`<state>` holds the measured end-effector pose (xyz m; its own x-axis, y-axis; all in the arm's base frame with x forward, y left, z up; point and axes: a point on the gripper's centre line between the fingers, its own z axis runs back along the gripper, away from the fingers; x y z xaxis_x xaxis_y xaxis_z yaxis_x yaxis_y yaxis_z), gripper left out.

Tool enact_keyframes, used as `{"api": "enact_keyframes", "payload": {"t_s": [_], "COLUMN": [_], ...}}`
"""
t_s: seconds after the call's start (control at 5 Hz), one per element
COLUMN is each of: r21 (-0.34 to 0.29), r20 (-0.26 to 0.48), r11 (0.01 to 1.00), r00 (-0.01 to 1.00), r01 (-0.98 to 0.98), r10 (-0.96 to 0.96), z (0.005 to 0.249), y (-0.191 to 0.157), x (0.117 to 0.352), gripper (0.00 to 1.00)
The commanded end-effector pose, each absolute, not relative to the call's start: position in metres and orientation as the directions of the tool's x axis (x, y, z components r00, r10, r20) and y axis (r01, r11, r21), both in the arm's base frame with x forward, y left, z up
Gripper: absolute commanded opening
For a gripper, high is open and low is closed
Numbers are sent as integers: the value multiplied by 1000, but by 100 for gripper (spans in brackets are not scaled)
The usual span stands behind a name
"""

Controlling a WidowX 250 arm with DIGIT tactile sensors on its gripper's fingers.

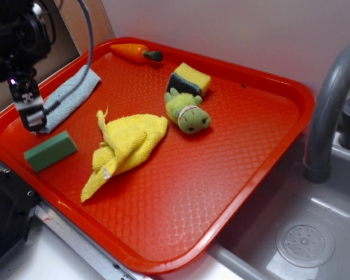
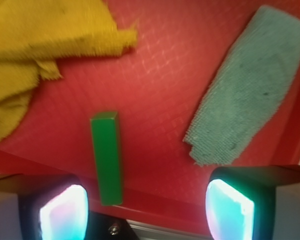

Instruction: Grab the green block.

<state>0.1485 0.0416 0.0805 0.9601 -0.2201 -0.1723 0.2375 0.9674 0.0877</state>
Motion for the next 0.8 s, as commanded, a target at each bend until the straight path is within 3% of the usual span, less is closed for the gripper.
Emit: {"api": "enact_keyframes", "payload": {"t_s": [0.0, 0.6], "r21": [96, 124], "r20": [-231, -378], "r11": [936, 933], "r00": [923, 885], "r01": [337, 338], "r10": [-309, -271], "z": [59, 27], "y": [35, 34], "x": [138, 130], "gripper": [100, 100]}}
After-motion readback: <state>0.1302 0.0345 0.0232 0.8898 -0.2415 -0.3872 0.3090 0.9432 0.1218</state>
